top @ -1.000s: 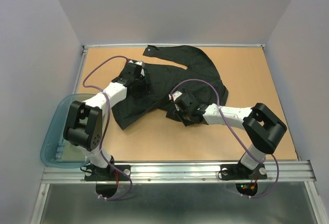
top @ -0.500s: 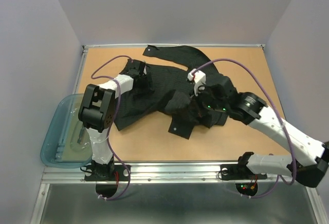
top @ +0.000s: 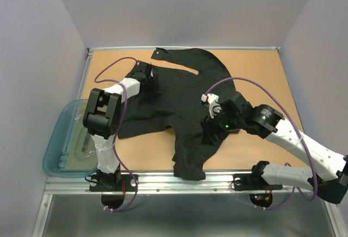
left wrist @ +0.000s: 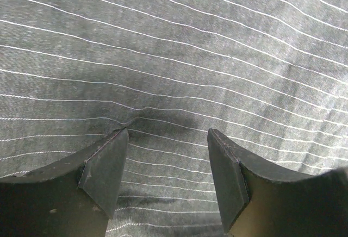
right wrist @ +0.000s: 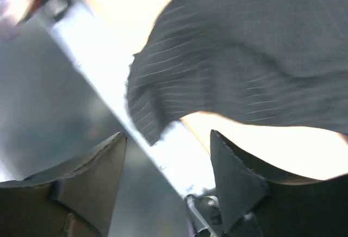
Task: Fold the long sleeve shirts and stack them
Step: Flatten the shirt out
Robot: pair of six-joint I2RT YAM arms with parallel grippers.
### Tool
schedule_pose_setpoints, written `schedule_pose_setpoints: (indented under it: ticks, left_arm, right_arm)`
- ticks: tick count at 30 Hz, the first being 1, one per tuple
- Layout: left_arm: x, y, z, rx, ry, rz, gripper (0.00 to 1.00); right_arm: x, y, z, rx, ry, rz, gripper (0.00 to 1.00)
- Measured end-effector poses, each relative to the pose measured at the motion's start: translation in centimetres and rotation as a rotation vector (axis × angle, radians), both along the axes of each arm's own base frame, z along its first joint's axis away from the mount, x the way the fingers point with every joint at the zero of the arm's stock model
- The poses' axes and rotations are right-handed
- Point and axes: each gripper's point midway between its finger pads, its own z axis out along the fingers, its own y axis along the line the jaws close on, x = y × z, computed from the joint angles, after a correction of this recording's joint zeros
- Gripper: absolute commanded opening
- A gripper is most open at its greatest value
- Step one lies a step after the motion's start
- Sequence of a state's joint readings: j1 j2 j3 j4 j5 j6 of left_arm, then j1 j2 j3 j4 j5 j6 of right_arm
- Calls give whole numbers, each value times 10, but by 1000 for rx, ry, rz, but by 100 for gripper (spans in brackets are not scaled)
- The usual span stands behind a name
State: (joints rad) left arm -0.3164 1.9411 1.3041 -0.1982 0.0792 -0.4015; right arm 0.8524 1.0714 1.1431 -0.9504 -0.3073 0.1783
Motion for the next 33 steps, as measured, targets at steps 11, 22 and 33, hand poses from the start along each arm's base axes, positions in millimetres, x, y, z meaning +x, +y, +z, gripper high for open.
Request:
schedule_pose_setpoints:
  ticks: [11,22,33]
  left_arm:
    - [11,15,2,24,-31,28,72]
    - [14,12,9,16,-63,-5,72]
    - [23,15,27,3,-119,9,72]
  right_arm:
    - [139,-89,-51,-135,-12,-701,68]
    - [181,-130,-168,-218,152,-1020,58]
    - [277,-205,-184,-147,58,-1301,58]
